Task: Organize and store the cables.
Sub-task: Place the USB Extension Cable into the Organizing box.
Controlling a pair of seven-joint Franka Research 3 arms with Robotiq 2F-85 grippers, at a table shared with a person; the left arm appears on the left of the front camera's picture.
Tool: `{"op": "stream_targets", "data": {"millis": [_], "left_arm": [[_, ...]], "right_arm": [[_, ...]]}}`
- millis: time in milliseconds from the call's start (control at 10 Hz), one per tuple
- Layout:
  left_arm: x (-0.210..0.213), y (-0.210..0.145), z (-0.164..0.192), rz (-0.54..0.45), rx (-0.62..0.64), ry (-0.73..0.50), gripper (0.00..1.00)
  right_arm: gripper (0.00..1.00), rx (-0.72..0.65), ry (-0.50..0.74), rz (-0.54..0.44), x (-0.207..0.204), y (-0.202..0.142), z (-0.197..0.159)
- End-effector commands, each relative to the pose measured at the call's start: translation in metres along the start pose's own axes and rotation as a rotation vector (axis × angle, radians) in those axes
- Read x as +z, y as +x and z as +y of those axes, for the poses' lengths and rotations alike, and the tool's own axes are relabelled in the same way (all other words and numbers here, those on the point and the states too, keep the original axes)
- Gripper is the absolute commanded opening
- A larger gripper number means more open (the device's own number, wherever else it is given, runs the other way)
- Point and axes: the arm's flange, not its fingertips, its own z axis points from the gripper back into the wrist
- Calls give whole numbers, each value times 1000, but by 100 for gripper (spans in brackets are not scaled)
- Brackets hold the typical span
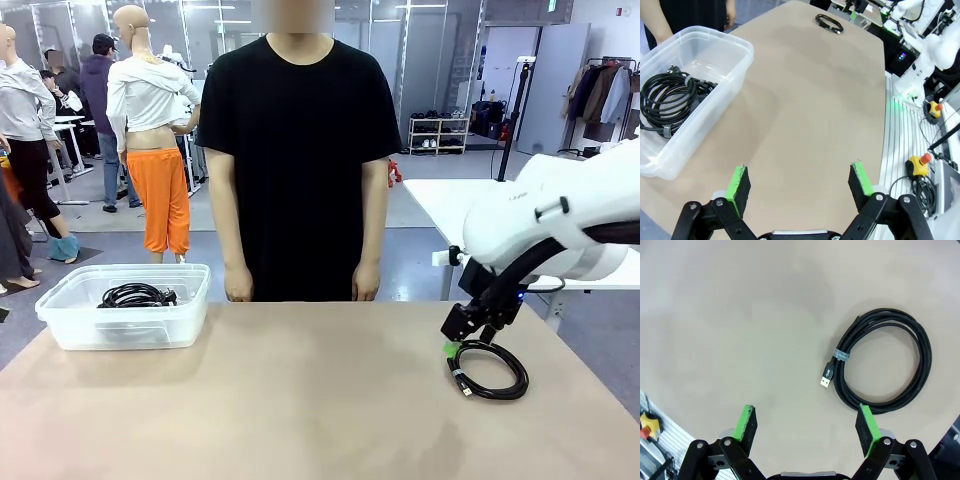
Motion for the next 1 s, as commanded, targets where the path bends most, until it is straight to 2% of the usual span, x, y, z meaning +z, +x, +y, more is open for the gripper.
{"op": "stream_targets", "data": {"millis": [0,100,200,600,900], "left_arm": [[3,0,1,5,-16,0,100],[3,0,1,5,-16,0,100],[3,0,1,5,-16,0,100],[3,0,1,5,-16,0,100],[3,0,1,5,-16,0,100]], "right_arm": [[100,-97,-76,35,-23,16,6],[100,-126,-67,22,-34,19,4],[100,-161,-116,27,-41,20,0],[100,-224,-111,31,-77,22,-12],[100,-244,-160,28,-87,26,-14]]}}
